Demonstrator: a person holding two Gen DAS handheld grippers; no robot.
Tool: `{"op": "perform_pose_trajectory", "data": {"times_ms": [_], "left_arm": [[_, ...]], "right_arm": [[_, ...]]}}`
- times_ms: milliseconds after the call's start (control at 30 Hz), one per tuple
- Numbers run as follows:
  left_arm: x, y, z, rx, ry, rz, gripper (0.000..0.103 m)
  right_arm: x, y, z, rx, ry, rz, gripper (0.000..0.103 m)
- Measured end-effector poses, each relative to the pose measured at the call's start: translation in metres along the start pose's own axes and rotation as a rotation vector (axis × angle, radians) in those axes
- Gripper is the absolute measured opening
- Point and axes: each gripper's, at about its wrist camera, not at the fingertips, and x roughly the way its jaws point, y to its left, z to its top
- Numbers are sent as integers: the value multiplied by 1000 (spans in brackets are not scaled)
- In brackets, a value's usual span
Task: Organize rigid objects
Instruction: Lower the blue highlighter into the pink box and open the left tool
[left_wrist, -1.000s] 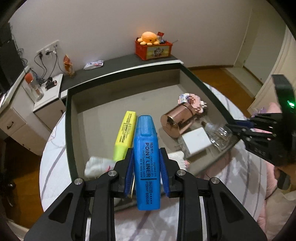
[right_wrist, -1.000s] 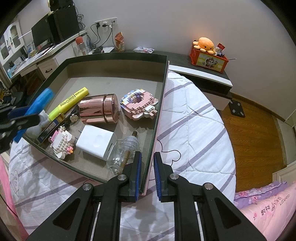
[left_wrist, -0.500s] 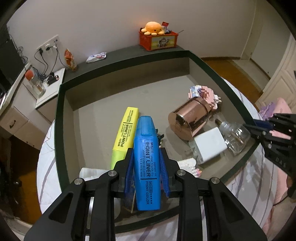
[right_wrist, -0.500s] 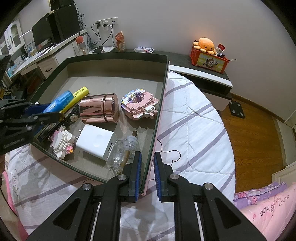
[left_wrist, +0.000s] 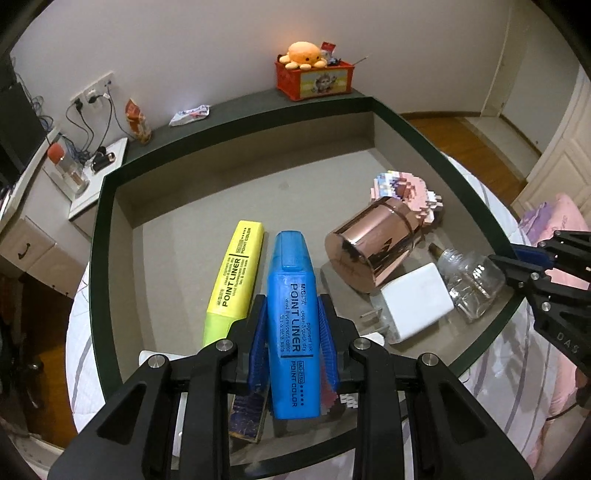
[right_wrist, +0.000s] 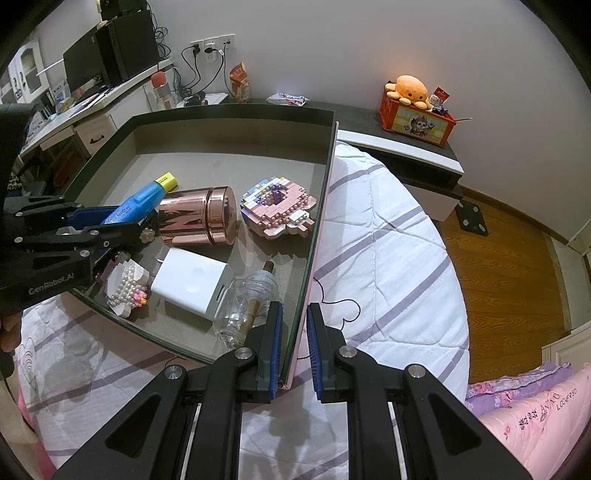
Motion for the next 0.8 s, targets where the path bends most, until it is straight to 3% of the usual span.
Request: {"op": "perform_pose_trajectory", "data": {"times_ms": [300,533,600,667,733,800], "left_arm": [[-2,-2,-3,-30,-10,-89,27],[-7,-2,-5,-41,-22,-67,28],[-8,-1,-6,-36,-22,-58,35],[-11,-1,-10,-36,-37,-22,66],[-18,0,-14,-30,-63,7,82],[-23,3,-18,-33,-73,18,82]], "right_arm": [[-1,1,0,0,-1,-3,15],[-1,2,0,4,-2,0,15],[-1,2,0,6,-2,2,15],[-1,2,0,11,-5,3,15],[-2,3,0,13,-10,3,15],[-3,3,0,12,-15,0,15]]}}
